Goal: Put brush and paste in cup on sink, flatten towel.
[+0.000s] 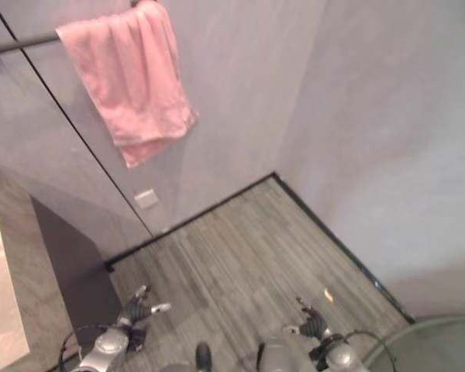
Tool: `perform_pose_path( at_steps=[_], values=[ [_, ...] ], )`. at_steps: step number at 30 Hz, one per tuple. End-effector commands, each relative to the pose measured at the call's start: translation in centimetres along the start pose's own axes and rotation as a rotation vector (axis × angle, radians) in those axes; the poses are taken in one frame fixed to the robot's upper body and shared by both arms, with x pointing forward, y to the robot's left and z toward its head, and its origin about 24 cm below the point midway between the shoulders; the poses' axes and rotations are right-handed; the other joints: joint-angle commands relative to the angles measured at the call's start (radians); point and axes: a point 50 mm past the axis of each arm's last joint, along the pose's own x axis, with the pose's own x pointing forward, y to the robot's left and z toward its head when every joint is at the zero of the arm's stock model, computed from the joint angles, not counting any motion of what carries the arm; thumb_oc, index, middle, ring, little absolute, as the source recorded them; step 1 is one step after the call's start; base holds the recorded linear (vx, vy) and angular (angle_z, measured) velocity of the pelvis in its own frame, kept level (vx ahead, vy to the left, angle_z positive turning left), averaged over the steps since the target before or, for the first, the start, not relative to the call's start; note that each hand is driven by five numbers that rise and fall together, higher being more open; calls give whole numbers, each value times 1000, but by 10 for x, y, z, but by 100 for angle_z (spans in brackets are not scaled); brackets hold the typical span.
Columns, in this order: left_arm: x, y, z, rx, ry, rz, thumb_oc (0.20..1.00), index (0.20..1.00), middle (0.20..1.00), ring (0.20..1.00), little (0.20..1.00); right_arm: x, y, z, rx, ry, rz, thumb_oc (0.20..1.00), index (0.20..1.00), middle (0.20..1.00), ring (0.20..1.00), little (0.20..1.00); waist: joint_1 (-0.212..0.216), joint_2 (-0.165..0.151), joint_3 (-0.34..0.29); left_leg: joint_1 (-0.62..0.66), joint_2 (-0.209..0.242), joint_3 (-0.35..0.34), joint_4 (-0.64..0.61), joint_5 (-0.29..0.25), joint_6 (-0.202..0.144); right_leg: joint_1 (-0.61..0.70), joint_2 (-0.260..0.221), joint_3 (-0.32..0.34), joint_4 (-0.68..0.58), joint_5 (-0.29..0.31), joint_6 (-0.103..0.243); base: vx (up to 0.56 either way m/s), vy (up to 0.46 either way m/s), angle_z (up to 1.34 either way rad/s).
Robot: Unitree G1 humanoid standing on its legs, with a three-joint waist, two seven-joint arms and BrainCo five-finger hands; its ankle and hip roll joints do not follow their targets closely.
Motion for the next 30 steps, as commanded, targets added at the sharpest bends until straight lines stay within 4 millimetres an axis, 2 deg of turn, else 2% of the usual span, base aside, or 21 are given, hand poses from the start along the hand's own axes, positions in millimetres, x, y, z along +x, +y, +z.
perform_pose_path(
  at_steps=[1, 2, 4, 6, 7, 8, 9, 11, 12, 13, 15, 16, 17, 19, 22, 23, 24, 25, 27, 29, 30],
  values=[
    [6, 7, 18, -34, -72, 29, 1000, 1000, 1000, 1000, 1000, 2, -2, 11, 43, -56, -16, 1000, 1000, 1000, 1000, 1000, -38, -26, 16, -11, 20, -48, 19, 46, -78, 83, 19, 91, -334, 286, 28, 240, -131, 60],
    [6, 7, 18, -34, -72, 29, 1000, 1000, 1000, 1000, 1000, 2, -2, 11, 43, -56, -16, 1000, 1000, 1000, 1000, 1000, -39, -24, 19, -7, 22, -49, 21, 42, -79, 91, 21, 89, -338, 287, 28, 355, -210, 71],
    [7, 9, 17, -38, -68, 43, 1000, 1000, 1000, 1000, 1000, 3, -4, 15, 31, -67, -14, 1000, 1000, 1000, 1000, 1000, -47, -36, 24, 25, 34, -82, 29, 23, -93, 62, 7, 142, -401, 330, 46, 271, -181, 56],
    [8, 8, 18, -37, -64, 46, 1000, 1000, 1000, 1000, 1000, 3, -4, 19, 18, -82, -5, 1000, 1000, 1000, 1000, 1000, -52, -48, 19, 56, 44, -104, 39, 8, -103, 64, 20, 132, -403, 332, 54, 348, -250, 54],
    [8, 6, 18, -32, -59, 42, 1000, 1000, 1000, 1000, 1000, 3, -2, 16, 26, -68, 6, 1000, 1000, 1000, 1000, 1000, -65, -55, 3, 66, 60, -141, 48, 3, -106, 79, 65, 184, -365, 293, 40, 277, -212, 61],
    [8, 6, 18, -32, -59, 42, 1000, 1000, 1000, 1000, 1000, 3, -2, 16, 26, -68, 6, 1000, 1000, 1000, 1000, 1000, -65, -54, 3, 67, 61, -141, 48, 2, -107, 79, 66, 183, -362, 291, 39, 280, -242, 77],
    [9, 6, 19, -39, -59, 45, 1000, 1000, 1000, 1000, 1000, 4, -2, 17, 28, -71, 11, 1000, 1000, 1000, 1000, 1000, -68, -53, -4, 77, 76, -158, 52, 5, -112, 80, 96, 202, -339, 269, 29, 205, -170, 60],
    [9, 3, 19, -56, -57, 37, 1000, 1000, 1000, 1000, 1000, 3, -6, 16, 31, -69, 4, 1000, 1000, 1000, 1000, 1000, -68, -45, -18, 80, 91, -186, 86, 2, -119, 96, 123, 185, -324, 225, 3, 296, -271, 27],
    [11, -2, 25, -75, -70, 26, 1000, 1000, 1000, 1000, 1000, 2, -12, 13, 21, -60, -8, 1000, 1000, 1000, 1000, 1000, -69, -38, -18, 43, 87, -202, 178, 22, -133, 120, 134, 162, -320, 198, -18, 209, -225, 15],
    [11, -2, 25, -75, -71, 25, 1000, 1000, 1000, 1000, 1000, 2, -12, 13, 21, -60, -8, 1000, 1000, 1000, 1000, 1000, -71, -37, -18, 40, 87, -204, 183, 20, -133, 120, 133, 159, -320, 198, -19, 182, -224, 39],
    [13, -6, 31, -99, -86, 15, 1000, 1000, 1000, 1000, 1000, 0, -22, 10, 25, -51, -47, 1000, 1000, 1000, 1000, 1000, -79, -42, 0, -51, 97, -143, 339, 74, -149, 158, 117, 120, -324, 183, -42, 73, -117, 73],
    [13, -6, 31, -99, -86, 15, 1000, 1000, 1000, 1000, 1000, 0, -22, 10, 25, -51, -48, 1000, 1000, 1000, 1000, 1000, -82, -41, -1, -57, 98, -146, 346, 71, -149, 157, 117, 117, -324, 183, -42, 84, -168, 109],
    [15, -8, 37, -120, -104, 8, 1000, 1000, 1000, 1000, 1000, -3, -27, 5, 33, -36, -75, 1000, 1000, 1000, 1000, 1000, -87, -46, 20, -125, 128, -65, 438, 128, -157, 190, 107, 79, -326, 166, -62, 82, -174, 103],
    [16, -8, 43, -120, -122, -2, 1000, 1000, 1000, 1000, 1000, -6, -30, -5, 34, 3, -95, 1000, 1000, 1000, 1000, 1000, -82, -50, 41, -213, 131, -33, 492, 153, -167, 219, 96, 54, -339, 159, -72, 157, -127, 131],
    [15, -1, 39, -122, -116, 23, 1000, 1000, 1000, 1000, 1000, -9, -29, -14, 27, 39, -98, 1000, 1000, 1000, 1000, 1000, -70, -40, 34, -279, 163, -68, 275, 162, -174, 267, 71, 56, -391, 146, -44, 335, 160, 39],
    [14, 6, 35, -129, -103, 53, 1000, 1000, 1000, 1000, 1000, -8, -26, -14, 11, 41, -88, 1000, 1000, 1000, 1000, 1000, -52, -20, 27, -268, 206, -109, 89, 232, -193, 289, 75, 76, -396, 123, -31, 334, 227, -43],
    [14, 6, 35, -129, -103, 53, 1000, 1000, 1000, 1000, 1000, -8, -26, -14, 11, 41, -88, 1000, 1000, 1000, 1000, 1000, -51, -20, 29, -263, 206, -108, 83, 235, -193, 291, 75, 77, -396, 123, -31, 589, 466, -94],
    [14, 11, 33, -129, -93, 74, 1000, 1000, 1000, 1000, 1000, -7, -25, -15, -20, 52, -83, 1000, 1000, 1000, 1000, 1000, -42, 1, 8, -256, 254, -90, -15, 291, -214, 317, 65, 92, -376, 82, -13, 363, 301, -86],
    [13, 13, 30, -122, -87, 81, 1000, 1000, 1000, 1000, 1000, -8, -24, -16, -10, 58, -81, 1000, 1000, 1000, 1000, 1000, -39, 3, 0, -235, 256, -86, -8, 266, -204, 326, 56, 108, -352, 60, -4, 330, 328, -43],
    [14, 15, 30, -103, -86, 81, 1000, 1000, 1000, 1000, 1000, -7, -24, -17, 10, 68, -91, 1000, 1000, 1000, 1000, 1000, -37, 1, -6, -249, 227, -99, 58, 241, -188, 337, 18, 134, -315, 76, 7, 289, 445, -41],
    [16, 17, 38, -73, -109, 71, 1000, 1000, 1000, 1000, 1000, -5, -23, -14, 32, 58, -97, 1000, 1000, 1000, 1000, 1000, -51, -10, 4, -274, 187, -65, 157, 185, -165, 317, -34, 158, -255, 156, 17, 206, 400, -49]
  ],
)
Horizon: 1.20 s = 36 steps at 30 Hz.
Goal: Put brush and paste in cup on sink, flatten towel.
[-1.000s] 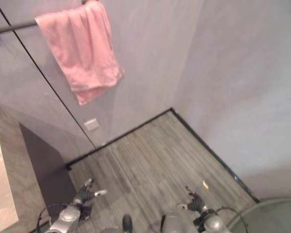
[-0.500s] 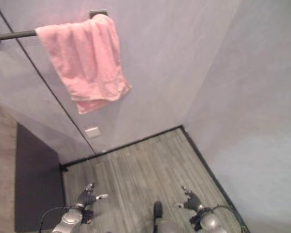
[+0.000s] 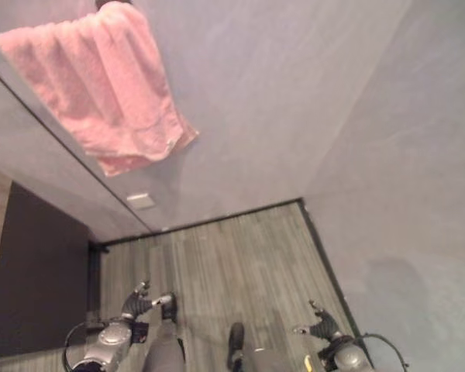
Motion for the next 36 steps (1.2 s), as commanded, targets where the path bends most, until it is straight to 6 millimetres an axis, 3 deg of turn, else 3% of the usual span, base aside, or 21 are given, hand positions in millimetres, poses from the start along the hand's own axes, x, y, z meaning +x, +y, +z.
perform_pose_path(
  at_steps=[1, 2, 3, 6, 7, 8, 9, 10, 12, 14, 15, 18, 21, 26, 30, 32, 36],
  values=[
    [7, 16, 27, 23, -116, 35, 1000, 1000, 1000, 1000, 1000, -1, -5, 9, 13, -52, -28, 1000, 1000, 1000, 1000, 1000, -13, -6, -38, -52, -40, 26, 129, -8, 62, 13, -313, 165, 162, 131, 157, 269, 700, -45],
    [7, 14, 33, 54, -138, 13, 1000, 1000, 1000, 1000, 1000, 1, -3, 12, -5, -54, -15, 1000, 1000, 1000, 1000, 1000, -20, -9, -38, -44, -96, 52, 171, -76, 101, -33, -378, 191, 231, 264, 153, 153, 446, -23],
    [7, 14, 33, 54, -138, 13, 1000, 1000, 1000, 1000, 1000, 1, -3, 12, -5, -54, -15, 1000, 1000, 1000, 1000, 1000, -19, -10, -38, -44, -96, 53, 172, -77, 101, -34, -379, 192, 232, 264, 153, 196, 583, -25],
    [7, 13, 34, 63, -145, 0, 1000, 1000, 1000, 1000, 1000, 4, 2, 17, -19, -66, 5, 1000, 1000, 1000, 1000, 1000, -15, -12, -34, -24, -139, 75, 178, -119, 131, -61, -420, 156, 255, 367, 153, 101, 304, -33],
    [7, 13, 34, 66, -141, -3, 1000, 1000, 1000, 1000, 1000, 5, 4, 18, -17, -65, 12, 1000, 1000, 1000, 1000, 1000, -15, -11, -34, -14, -148, 76, 173, -125, 138, -64, -415, 153, 266, 375, 153, 116, 325, 1],
    [7, 14, 33, 75, -137, -5, 1000, 1000, 1000, 1000, 1000, 6, 6, 20, -9, -72, 21, 1000, 1000, 1000, 1000, 1000, -26, -9, -33, -6, -156, 74, 165, -126, 146, -79, -371, 187, 298, 381, 147, 126, 295, 21],
    [7, 14, 32, 82, -128, -6, 1000, 1000, 1000, 1000, 1000, 6, 9, 22, -1, -79, 31, 1000, 1000, 1000, 1000, 1000, -38, -7, -32, 5, -164, 71, 152, -124, 152, -100, -308, 230, 315, 354, 147, 120, 275, 30],
    [8, 14, 30, 83, -121, -4, 1000, 1000, 1000, 1000, 1000, 7, 11, 24, 0, -84, 38, 1000, 1000, 1000, 1000, 1000, -38, -8, -35, 13, -170, 78, 139, -122, 155, -101, -281, 226, 307, 330, 146, 127, 273, 15],
    [6, 15, 24, 90, -102, 4, 1000, 1000, 1000, 1000, 1000, 7, 14, 24, 1, -85, 46, 1000, 1000, 1000, 1000, 1000, -28, -15, -46, 45, -180, 107, 101, -125, 157, -83, -280, 164, 267, 317, 148, 109, 213, -2],
    [4, 13, 17, 96, -77, -8, 1000, 1000, 1000, 1000, 1000, 6, 19, 22, 3, -80, 57, 1000, 1000, 1000, 1000, 1000, -34, -18, -60, 79, -186, 114, 53, -117, 152, -98, -224, 143, 197, 257, 155, 151, 157, -23],
    [4, 13, 17, 96, -77, -8, 1000, 1000, 1000, 1000, 1000, 6, 19, 22, 3, -80, 57, 1000, 1000, 1000, 1000, 1000, -35, -18, -59, 81, -187, 113, 52, -116, 151, -97, -224, 143, 197, 256, 155, 148, 111, -20],
    [5, 10, 17, 109, -81, -16, 1000, 1000, 1000, 1000, 1000, 6, 20, 20, 6, -72, 58, 1000, 1000, 1000, 1000, 1000, -50, -20, -60, 127, -192, 105, 19, -117, 149, -117, -156, 214, 119, 209, 152, 156, 77, 18],
    [3, 6, 15, 138, -84, -36, 1000, 1000, 1000, 1000, 1000, 6, 20, 18, 2, -68, 59, 1000, 1000, 1000, 1000, 1000, -58, -28, -65, 157, -203, 94, 0, -124, 150, -135, -142, 225, 57, 230, 158, 119, 17, 24],
    [3, 1, 16, 139, -89, -49, 1000, 1000, 1000, 1000, 1000, 7, 22, 25, -16, -96, 76, 1000, 1000, 1000, 1000, 1000, -73, -34, -48, 189, -224, 47, -5, -126, 156, -166, -117, 283, 75, 269, 169, 101, -6, 24],
    [1, -3, 12, 116, -75, -55, 1000, 1000, 1000, 1000, 1000, 7, 22, 21, -27, -75, 75, 1000, 1000, 1000, 1000, 1000, -61, -33, -63, 198, -229, 29, -13, -135, 155, -144, -111, 291, 45, 246, 161, 110, -41, 19],
    [0, -1, 7, 91, -55, -41, 1000, 1000, 1000, 1000, 1000, 7, 22, 21, -38, -76, 69, 1000, 1000, 1000, 1000, 1000, -49, -36, -64, 201, -224, 19, -5, -142, 150, -135, -115, 254, 31, 225, 152, 150, -93, 9],
    [1, -3, 4, 76, -35, -36, 1000, 1000, 1000, 1000, 1000, 8, 16, 21, -36, -74, 50, 1000, 1000, 1000, 1000, 1000, -50, -36, -65, 192, -214, -28, 69, -157, 128, -113, -91, 248, 29, 176, 113, 167, -127, 27]
  ],
)
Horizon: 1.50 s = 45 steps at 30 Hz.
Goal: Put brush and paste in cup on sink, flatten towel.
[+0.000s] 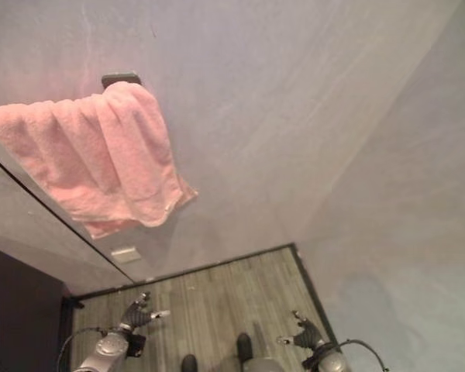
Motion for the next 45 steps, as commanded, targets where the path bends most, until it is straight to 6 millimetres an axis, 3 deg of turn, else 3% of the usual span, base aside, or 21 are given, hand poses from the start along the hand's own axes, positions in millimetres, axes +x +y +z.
perform_pose_path(
  at_steps=[1, 5, 6, 7, 10, 12, 13, 15, 16, 17, 18, 19, 21, 22, 24, 25, 28, 30, 34, 37, 45],
  values=[
    [9, 2, 29, -45, -105, 16, 1000, 1000, 1000, 1000, 1000, 1, -21, 11, -38, -60, -51, 1000, 1000, 1000, 1000, 1000, 1, 0, 13, -34, -25, 12, 153, 12, -30, -35, 8, 40, 104, 16, 31, 144, -145, 30],
    [10, -2, 36, -60, -123, 3, 1000, 1000, 1000, 1000, 1000, -1, -32, 9, -38, -55, -82, 1000, 1000, 1000, 1000, 1000, -11, 5, 30, -117, -24, 26, 322, 29, -65, -20, 4, 2, 118, -13, 5, 47, -45, 45],
    [13, -2, 44, -58, -141, 3, 1000, 1000, 1000, 1000, 1000, -2, -38, 8, -41, -50, -113, 1000, 1000, 1000, 1000, 1000, -29, 1, 44, -146, 65, 123, 313, 62, -73, -12, -20, -27, 137, -31, 4, 12, 16, 109],
    [13, -2, 44, -58, -141, 3, 1000, 1000, 1000, 1000, 1000, -2, -38, 9, -41, -50, -113, 1000, 1000, 1000, 1000, 1000, -28, 1, 46, -145, 65, 123, 315, 60, -73, -10, -20, -27, 138, -32, 4, 17, 57, 115],
    [14, 2, 48, -52, -155, 25, 1000, 1000, 1000, 1000, 1000, -4, -42, 4, -38, -35, -132, 1000, 1000, 1000, 1000, 1000, -29, -2, 33, -150, 158, 115, 215, 86, -90, 0, -56, -33, 141, -49, 27, 84, 111, 74],
    [14, 2, 49, -58, -156, 34, 1000, 1000, 1000, 1000, 1000, -7, -40, -5, -25, -3, -143, 1000, 1000, 1000, 1000, 1000, -43, 16, 21, -134, 257, 157, 132, 171, -119, -7, -80, -36, 163, -67, 37, 160, 319, 7],
    [15, 4, 49, -59, -154, 45, 1000, 1000, 1000, 1000, 1000, -6, -41, -8, -29, 13, -143, 1000, 1000, 1000, 1000, 1000, -32, 32, 22, -113, 269, 56, 130, 181, -118, -14, -95, -5, 191, -89, 50, 188, 410, 7],
    [15, 6, 50, -50, -154, 48, 1000, 1000, 1000, 1000, 1000, -7, -40, -11, 1, 28, -154, 1000, 1000, 1000, 1000, 1000, -46, 44, 8, -108, 256, 67, 137, 143, -131, -5, -118, 3, 190, -81, 59, 162, 418, -19],
    [15, 6, 49, -16, -158, 35, 1000, 1000, 1000, 1000, 1000, -7, -42, -14, 36, 43, -174, 1000, 1000, 1000, 1000, 1000, -49, 50, 10, -113, 219, 71, 183, 101, -126, 10, -154, 21, 179, -61, 74, 105, 357, -34],
    [15, 6, 50, -16, -158, 35, 1000, 1000, 1000, 1000, 1000, -7, -42, -14, 36, 43, -174, 1000, 1000, 1000, 1000, 1000, -49, 49, 11, -113, 218, 71, 186, 99, -125, 11, -154, 21, 179, -61, 75, 77, 501, -20],
    [14, 7, 52, 19, -173, 27, 1000, 1000, 1000, 1000, 1000, -5, -43, -10, 49, 31, -178, 1000, 1000, 1000, 1000, 1000, -47, 42, 17, -120, 175, 78, 219, 44, -104, 11, -198, 43, 178, -8, 91, 15, 258, -5],
    [14, 8, 52, 19, -173, 27, 1000, 1000, 1000, 1000, 1000, -5, -43, -10, 49, 31, -178, 1000, 1000, 1000, 1000, 1000, -46, 41, 18, -120, 175, 80, 221, 43, -103, 11, -199, 45, 178, -7, 92, -2, 468, 13],
    [14, 12, 51, 61, -180, 25, 1000, 1000, 1000, 1000, 1000, -3, -41, -6, 48, 25, -173, 1000, 1000, 1000, 1000, 1000, -42, 29, 30, -121, 127, 109, 236, -4, -73, -22, -245, 70, 190, 115, 108, -36, 328, 3],
    [14, 12, 51, 61, -180, 25, 1000, 1000, 1000, 1000, 1000, -3, -41, -6, 48, 25, -173, 1000, 1000, 1000, 1000, 1000, -41, 29, 29, -122, 127, 111, 237, -4, -72, -22, -245, 71, 189, 116, 108, -45, 249, -22],
    [13, 13, 52, 96, -190, 23, 1000, 1000, 1000, 1000, 1000, -2, -40, 2, 54, -12, -169, 1000, 1000, 1000, 1000, 1000, -47, 33, 43, -110, 81, 133, 214, -18, -46, -61, -293, 73, 198, 243, 117, -72, 417, -16],
    [12, 14, 51, 109, -192, 22, 1000, 1000, 1000, 1000, 1000, -1, -39, 6, 51, -28, -162, 1000, 1000, 1000, 1000, 1000, -49, 37, 48, -102, 70, 139, 197, -14, -41, -71, -301, 69, 197, 265, 114, -54, 345, -24],
    [12, 17, 50, 125, -189, 28, 1000, 1000, 1000, 1000, 1000, -1, -35, 8, 55, -38, -144, 1000, 1000, 1000, 1000, 1000, -48, 40, 54, -90, 57, 148, 165, -8, -31, -79, -302, 30, 195, 265, 112, -49, 244, -36],
    [11, 18, 46, 119, -177, 25, 1000, 1000, 1000, 1000, 1000, -1, -30, 6, 56, -33, -125, 1000, 1000, 1000, 1000, 1000, -53, 45, 51, -81, 44, 152, 133, 4, -23, -69, -249, 28, 197, 213, 108, -16, 202, -8],
    [8, 19, 34, 99, -141, 29, 1000, 1000, 1000, 1000, 1000, 0, -21, 3, 47, -21, -100, 1000, 1000, 1000, 1000, 1000, -38, 34, 24, -46, 26, 192, 42, 32, -20, -69, -173, -14, 137, 171, 109, 14, 127, -23],
    [7, 20, 32, 85, -134, 33, 1000, 1000, 1000, 1000, 1000, 1, -21, 5, 52, -30, -102, 1000, 1000, 1000, 1000, 1000, -37, 32, 21, -36, 26, 198, 22, 42, -21, -82, -143, -2, 118, 158, 110, 26, 43, -16],
    [6, 9, 39, 86, -180, 3, 1000, 1000, 1000, 1000, 1000, 1, -25, 10, 33, -54, -125, 1000, 1000, 1000, 1000, 1000, -28, 27, 17, 7, 17, 192, 28, 25, -26, -80, -122, 4, 76, 145, 114, 76, -10, -1]
  ],
)
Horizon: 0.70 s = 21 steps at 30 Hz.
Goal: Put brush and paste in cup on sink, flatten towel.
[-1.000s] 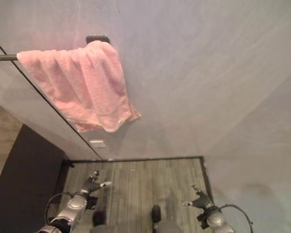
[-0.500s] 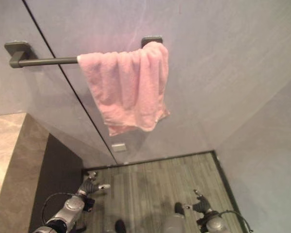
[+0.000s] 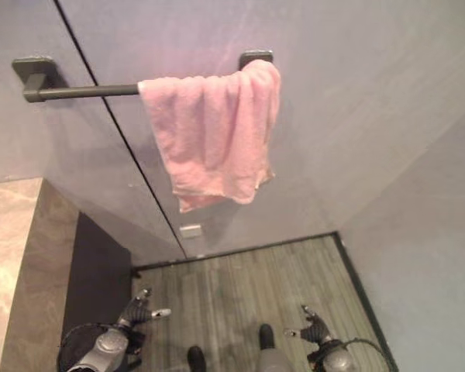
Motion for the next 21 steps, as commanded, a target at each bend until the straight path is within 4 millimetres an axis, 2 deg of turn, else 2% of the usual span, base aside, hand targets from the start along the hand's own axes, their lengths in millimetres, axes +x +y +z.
perform_pose_path(
  at_steps=[1, 5, 6, 7, 8, 9, 11, 12, 16, 17, 18, 19, 21],
  values=[
    [5, 10, 21, 16, -104, 21, 1000, 1000, 1000, 1000, 1000, 0, -10, 5, -30, -39, -29, 1000, 1000, 1000, 1000, 1000, 0, -20, -29, -13, 10, -55, 40, 11, -47, -61, 5, 33, 36, 84, -8, 136, -44, 2],
    [4, 8, 27, 27, -133, 5, 1000, 1000, 1000, 1000, 1000, -1, -25, 4, -38, -33, -84, 1000, 1000, 1000, 1000, 1000, 7, -17, -56, 7, 16, -71, 30, 9, -56, -26, 3, 4, 9, 66, -10, 144, -60, 11],
    [5, 11, 35, 41, -158, 9, 1000, 1000, 1000, 1000, 1000, 0, -41, 12, -38, -60, -127, 1000, 1000, 1000, 1000, 1000, 9, -15, -67, 15, 21, -78, 22, 11, -62, -12, 2, -5, -3, 59, -12, 133, -60, 16],
    [5, 11, 35, 41, -158, 8, 1000, 1000, 1000, 1000, 1000, 0, -41, 12, -38, -60, -128, 1000, 1000, 1000, 1000, 1000, 9, -15, -66, 16, 21, -79, 22, 11, -62, -12, 2, -6, -3, 59, -13, 133, -60, 19],
    [6, 13, 41, 45, -178, 9, 1000, 1000, 1000, 1000, 1000, 1, -49, 19, -43, -83, -147, 1000, 1000, 1000, 1000, 1000, 10, -15, -72, 20, 23, -82, 17, 13, -64, -7, 3, -11, -9, 55, -13, 110, -52, 14],
    [9, 21, 57, 56, -229, 23, 1000, 1000, 1000, 1000, 1000, 2, -72, 40, -50, -153, -193, 1000, 1000, 1000, 1000, 1000, 13, -14, -80, 23, 27, -85, 9, 15, -69, 3, 3, -24, -22, 47, -15, 132, -62, 18],
    [13, 30, 83, 57, -308, 43, 1000, 1000, 1000, 1000, 1000, 1, -96, 73, -50, -265, -239, 1000, 1000, 1000, 1000, 1000, 13, -11, -79, 21, 31, -88, 3, 19, -73, 7, 2, -32, -33, 45, -14, 73, -49, 15],
    [16, 38, 111, 59, -386, 60, 1000, 1000, 1000, 1000, 1000, 0, -116, 107, -26, -371, -271, 1000, 1000, 1000, 1000, 1000, 15, -10, -74, 9, 35, -88, 3, 22, -77, 2, 3, -36, -46, 46, -14, 9, -36, 9],
    [17, 47, 165, -4, -533, 76, 1000, 1000, 1000, 1000, 1000, -5, -139, 166, 15, -539, -311, 1000, 1000, 1000, 1000, 1000, 26, -7, -48, -41, 42, -93, 3, 37, -83, -29, 1, -43, -66, 56, -12, -82, -23, 2],
    [15, 50, 188, -47, -604, 83, 1000, 1000, 1000, 1000, 1000, -9, -144, 186, 6, -598, -306, 1000, 1000, 1000, 1000, 1000, 30, -7, -35, -67, 44, -97, 3, 45, -86, -49, 0, -45, -71, 62, -12, -165, -24, 11],
    [13, 49, 203, -60, -643, 70, 1000, 1000, 1000, 1000, 1000, -11, -147, 200, 5, -635, -307, 1000, 1000, 1000, 1000, 1000, 29, -5, -26, -92, 45, -100, 3, 52, -88, -68, -1, -48, -74, 69, -12, -222, -34, 24],
    [-1, 55, 246, -57, -792, 51, 1000, 1000, 1000, 1000, 1000, -25, -159, 234, -4, -742, -294, 1000, 1000, 1000, 1000, 1000, 35, -2, 0, -161, 48, -112, 3, 73, -93, -127, -2, -50, -80, 91, -9, -182, -28, 22],
    [-13, 68, 274, -6, -883, 61, 1000, 1000, 1000, 1000, 1000, -36, -169, 256, -64, -792, -282, 1000, 1000, 1000, 1000, 1000, 43, 1, 17, -208, 51, -119, 3, 86, -101, -167, -4, -56, -80, 101, -7, -101, -17, 9]
  ],
)
